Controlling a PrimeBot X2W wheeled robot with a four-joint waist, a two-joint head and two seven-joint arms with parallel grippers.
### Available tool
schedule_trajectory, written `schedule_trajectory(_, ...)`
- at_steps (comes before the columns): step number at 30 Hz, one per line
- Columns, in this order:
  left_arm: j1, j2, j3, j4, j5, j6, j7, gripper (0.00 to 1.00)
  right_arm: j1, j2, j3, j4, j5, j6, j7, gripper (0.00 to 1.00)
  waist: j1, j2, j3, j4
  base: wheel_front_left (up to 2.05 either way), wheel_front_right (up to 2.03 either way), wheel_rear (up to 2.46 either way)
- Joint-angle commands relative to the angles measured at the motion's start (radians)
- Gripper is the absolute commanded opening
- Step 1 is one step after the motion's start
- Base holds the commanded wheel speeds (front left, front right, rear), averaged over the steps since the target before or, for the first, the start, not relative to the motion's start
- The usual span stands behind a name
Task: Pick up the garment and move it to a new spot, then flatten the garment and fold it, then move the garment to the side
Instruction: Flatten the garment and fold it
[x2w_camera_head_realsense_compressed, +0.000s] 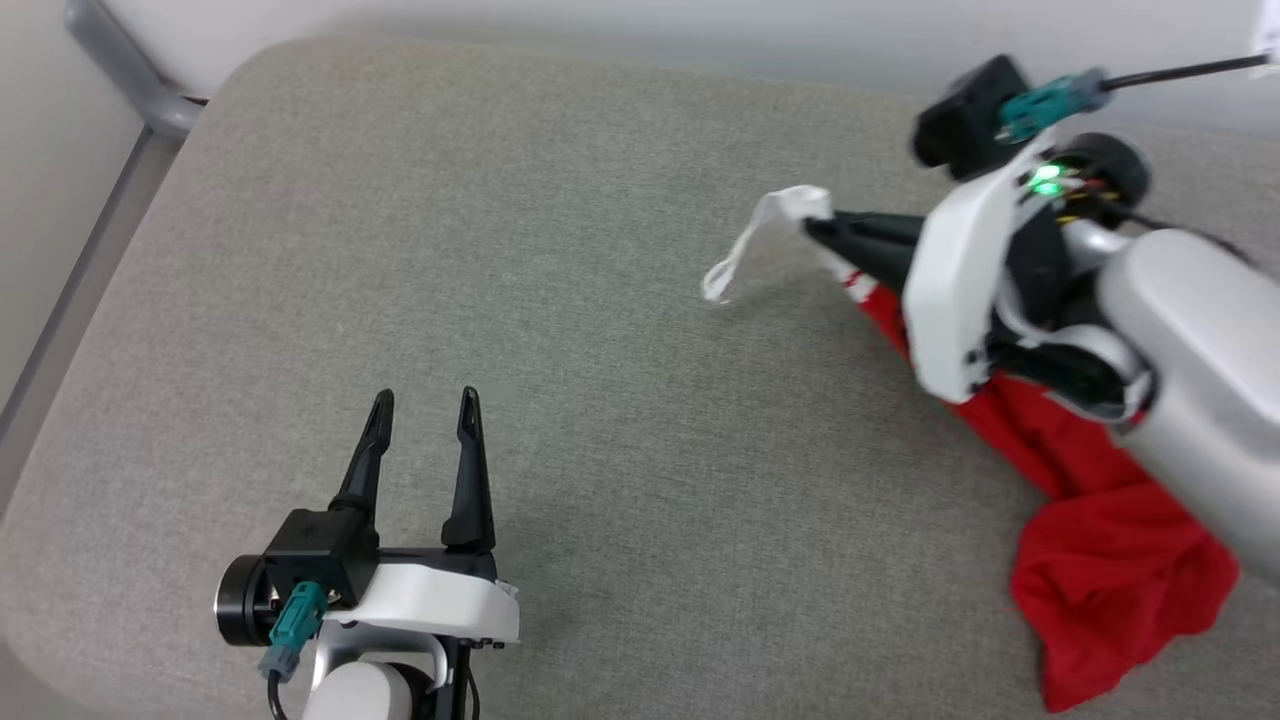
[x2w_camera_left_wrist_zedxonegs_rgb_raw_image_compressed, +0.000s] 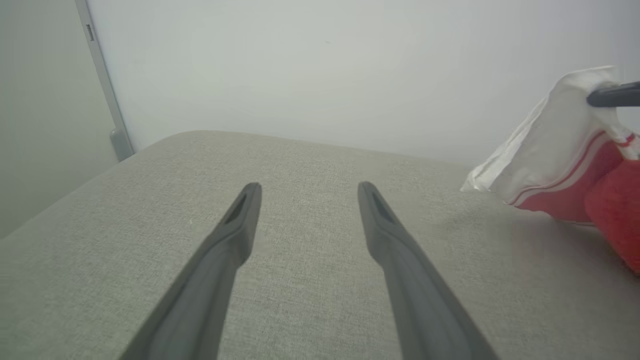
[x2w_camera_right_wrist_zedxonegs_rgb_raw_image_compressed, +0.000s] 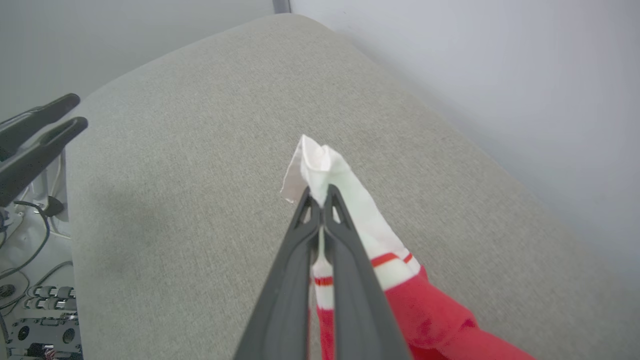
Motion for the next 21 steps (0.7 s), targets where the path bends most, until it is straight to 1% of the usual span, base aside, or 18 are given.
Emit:
schedule_trajectory(1, 0.004, -0.001, 0.001, -0.003, 0.0, 0.005, -0.003, 1.0, -0.005, 0.028, 0.012, 0.007, -0.013, 0.0, -0.017, 0.0, 0.0, 0.0, 0.009, 0.014, 0.0, 0.0, 0.0)
schedule_trajectory(7, 0.002, -0.001, 0.001, -0.007, -0.006, 0.008, -0.003, 1.0, -0.006, 0.162, 0.061, 0.048, -0.025, 0.0, -0.134, 0.0, 0.0, 0.0, 0.027, 0.042, 0.0, 0.0, 0.0)
schedule_trajectory(9, 0.001, -0.001, 0.002, -0.008, -0.008, 0.011, -0.003, 1.0, 0.003, 0.196, 0.079, 0.057, -0.031, 0.0, -0.173, 0.0, 0.0, 0.0, 0.032, 0.047, 0.0, 0.0, 0.0)
schedule_trajectory(11, -0.003, -0.001, 0.0, -0.009, -0.009, 0.012, -0.003, 1.0, 0.022, 0.215, 0.124, 0.055, -0.032, 0.0, -0.183, 0.0, 0.0, 0.0, 0.037, 0.052, 0.0, 0.0, 0.0)
schedule_trajectory(13, -0.002, -0.001, 0.001, -0.012, -0.01, 0.015, -0.002, 1.0, 0.043, 0.222, 0.173, 0.049, -0.025, 0.0, -0.176, 0.0, 0.0, 0.0, 0.039, 0.052, 0.0, 0.0, 0.0)
schedule_trajectory(16, 0.001, -0.001, 0.003, -0.013, -0.011, 0.016, -0.003, 1.0, 0.075, 0.214, 0.256, 0.043, -0.022, 0.0, -0.15, 0.0, 0.0, 0.0, 0.044, 0.048, 0.0, 0.0, 0.0)
schedule_trajectory(18, -0.001, -0.001, 0.004, -0.01, -0.012, 0.016, -0.003, 1.0, 0.106, 0.21, 0.289, 0.045, -0.019, 0.0, -0.122, 0.0, 0.0, 0.0, 0.047, 0.044, 0.0, 0.0, 0.0)
schedule_trajectory(21, -0.012, -0.001, -0.002, -0.006, -0.017, 0.015, -0.003, 1.0, 0.167, 0.209, 0.314, 0.064, -0.045, 0.0, -0.067, 0.0, 0.0, 0.0, 0.052, 0.041, 0.0, 0.0, 0.0)
